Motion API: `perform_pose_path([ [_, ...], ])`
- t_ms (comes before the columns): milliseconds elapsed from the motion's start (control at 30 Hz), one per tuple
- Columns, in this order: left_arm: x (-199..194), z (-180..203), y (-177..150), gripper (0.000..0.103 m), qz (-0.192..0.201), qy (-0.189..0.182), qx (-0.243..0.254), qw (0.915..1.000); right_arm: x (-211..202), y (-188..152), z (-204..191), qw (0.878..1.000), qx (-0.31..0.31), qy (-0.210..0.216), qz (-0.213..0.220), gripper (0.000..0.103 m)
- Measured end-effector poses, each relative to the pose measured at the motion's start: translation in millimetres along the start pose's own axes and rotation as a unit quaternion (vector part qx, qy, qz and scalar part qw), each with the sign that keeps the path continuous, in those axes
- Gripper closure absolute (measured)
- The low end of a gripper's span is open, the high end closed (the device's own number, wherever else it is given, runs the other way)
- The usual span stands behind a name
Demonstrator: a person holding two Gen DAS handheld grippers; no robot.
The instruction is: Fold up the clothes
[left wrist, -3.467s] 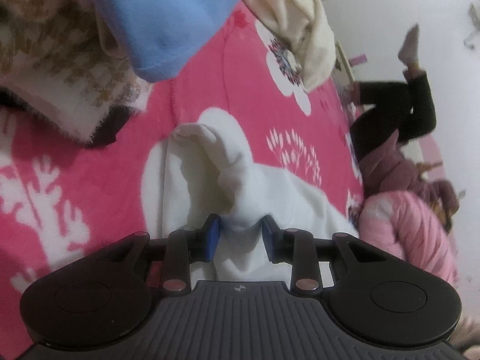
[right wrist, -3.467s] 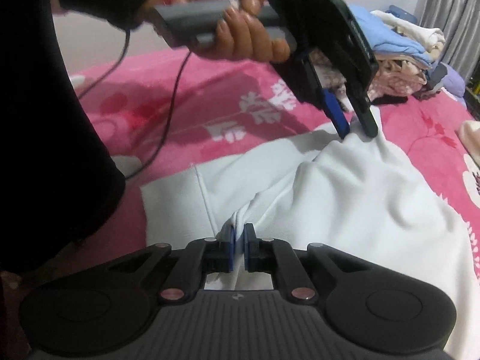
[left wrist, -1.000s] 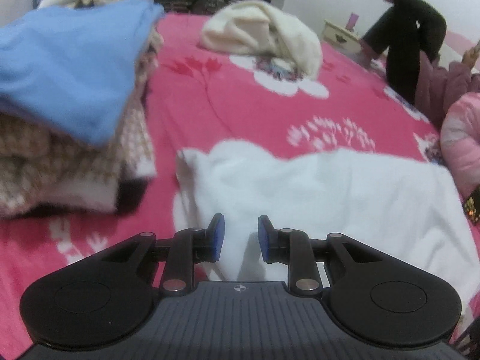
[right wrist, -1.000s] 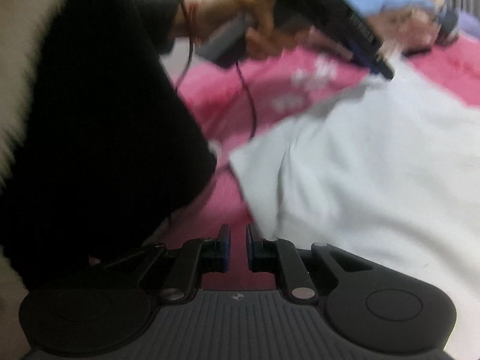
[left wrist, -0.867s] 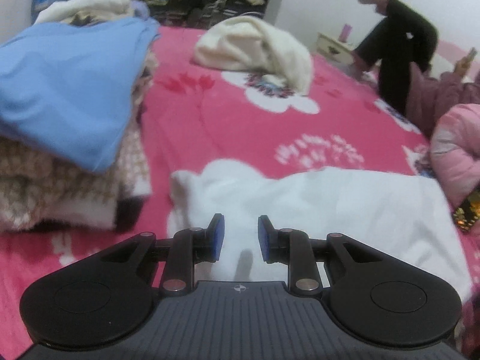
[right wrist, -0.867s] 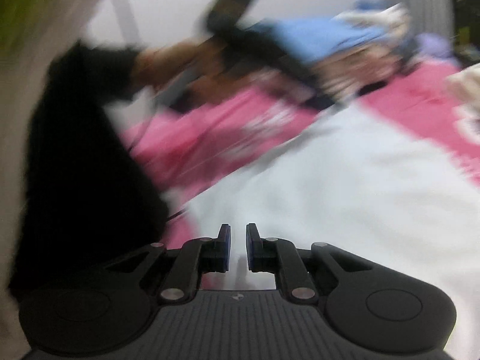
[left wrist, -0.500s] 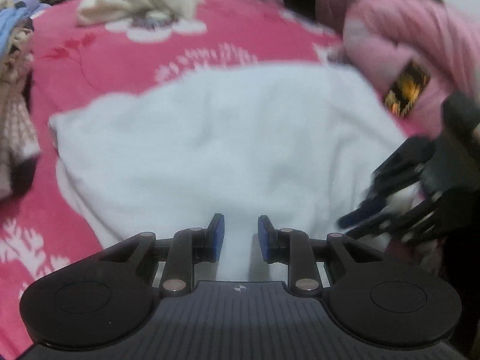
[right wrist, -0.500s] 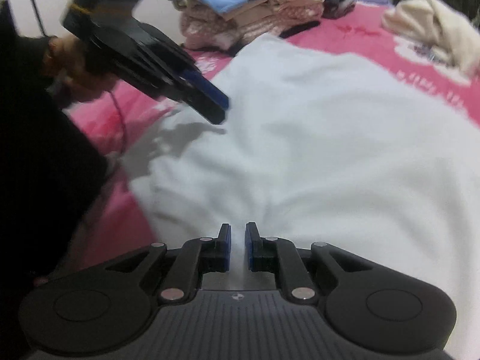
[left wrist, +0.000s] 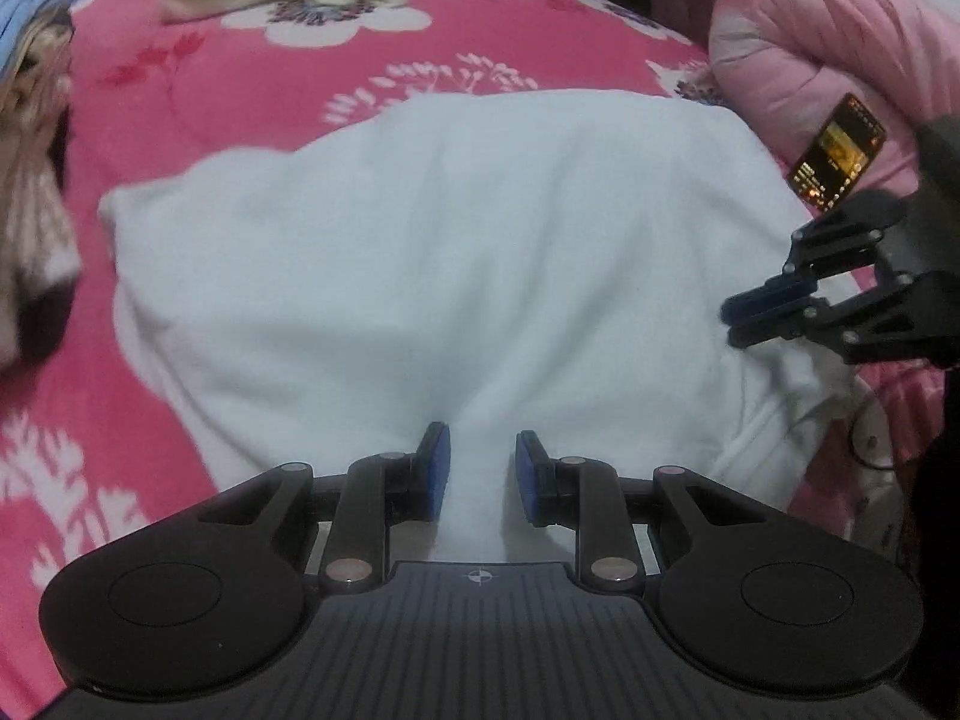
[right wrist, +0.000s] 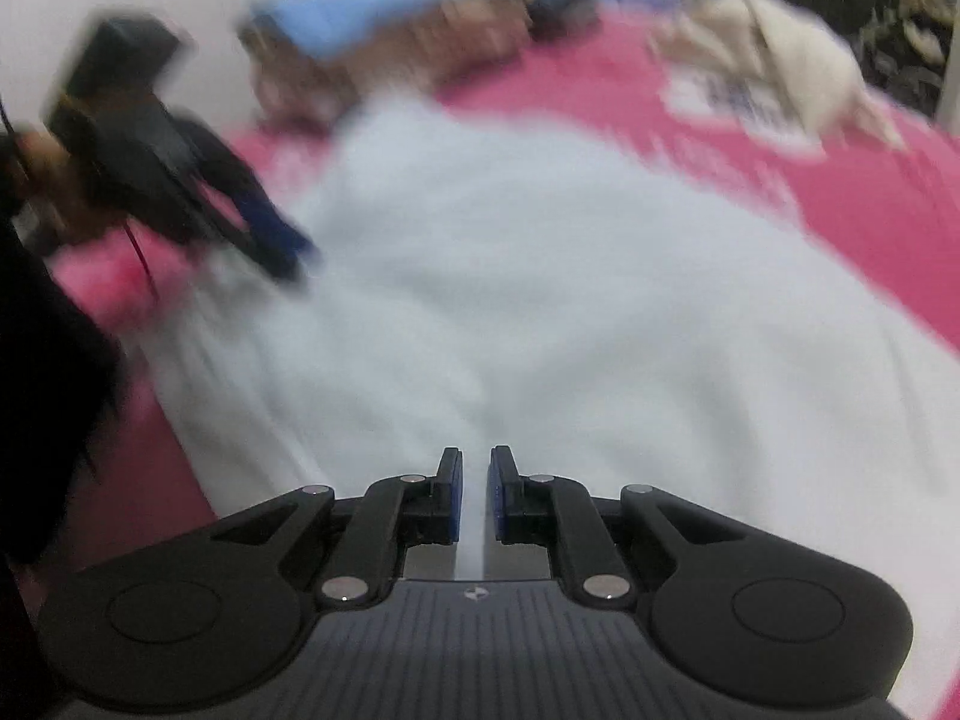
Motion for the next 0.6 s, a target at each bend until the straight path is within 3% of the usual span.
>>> perform_pose_path([
  [167,-24,-6,3,0.079,-0.015,0.013,0.011,0.9997,-24,-16,31,0.999,0.013,-0.009,-0.047,0.096],
  [300,-34,-8,38,0.079,0.024,0.009,0.030,0.9992,-37,29,60,0.998,0.032,-0.047,0.023,0.093],
  [433,-4,-22,78,0.079,0.068,0.025,0.032,0.9968,-16,72,100,0.988,0.089,-0.105,0.074,0.093],
  [533,14,-53,82,0.078,0.070,0.075,0.012,0.9946,2,60,133,0.981,0.098,-0.159,0.058,0.094],
  [600,12,-77,69,0.078,0.068,0.107,0.000,0.9920,10,32,156,0.972,0.107,-0.210,0.012,0.094],
])
Point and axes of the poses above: each gripper's, at about its wrist camera, not at the fingertips, and x roughly the way its jaws point, z to its right, y to its top, the point moved 9 cm from there along x, roughly the way its jaws point, and after that the axes turned 12 degrees about -y, right-handed, at the moved point
